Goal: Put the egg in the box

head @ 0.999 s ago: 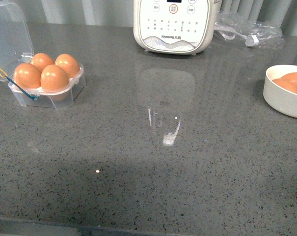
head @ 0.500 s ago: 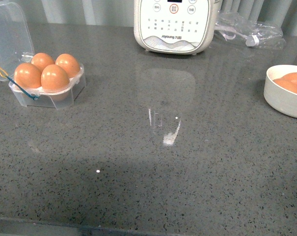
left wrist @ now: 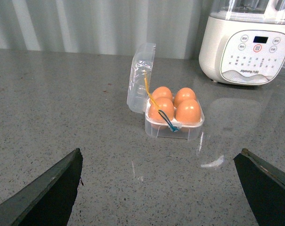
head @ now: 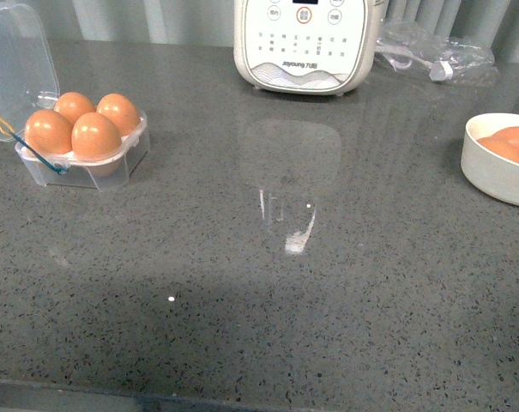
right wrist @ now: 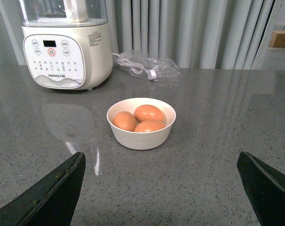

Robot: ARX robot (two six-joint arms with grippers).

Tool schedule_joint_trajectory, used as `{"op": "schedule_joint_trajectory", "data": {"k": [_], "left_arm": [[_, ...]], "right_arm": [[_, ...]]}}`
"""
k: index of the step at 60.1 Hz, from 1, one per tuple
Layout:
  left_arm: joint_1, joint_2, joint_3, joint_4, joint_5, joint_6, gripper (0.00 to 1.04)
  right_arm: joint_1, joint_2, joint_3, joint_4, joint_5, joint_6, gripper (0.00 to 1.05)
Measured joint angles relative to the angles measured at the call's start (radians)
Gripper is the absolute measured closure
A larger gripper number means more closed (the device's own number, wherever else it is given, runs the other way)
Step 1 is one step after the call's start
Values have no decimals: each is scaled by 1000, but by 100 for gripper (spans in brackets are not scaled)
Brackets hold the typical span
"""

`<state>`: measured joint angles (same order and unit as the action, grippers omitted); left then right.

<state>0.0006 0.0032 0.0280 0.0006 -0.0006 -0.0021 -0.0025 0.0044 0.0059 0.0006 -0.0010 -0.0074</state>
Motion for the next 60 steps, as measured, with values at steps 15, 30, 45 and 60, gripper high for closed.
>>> {"op": "schedule_joint_trajectory", "data": {"k": [15,30,45,60], "left_arm": [[0,0,0,0,0,0,7],[0,0,0,0,0,0,7],[-80,258,134,-367,-301,24,7],[-14,367,172,-236,-237,55,7]], "right_arm": [[0,0,0,0,0,0,7],[0,0,0,0,0,0,7],[0,0,0,0,0,0,7],[0,0,0,0,0,0,7]]}}
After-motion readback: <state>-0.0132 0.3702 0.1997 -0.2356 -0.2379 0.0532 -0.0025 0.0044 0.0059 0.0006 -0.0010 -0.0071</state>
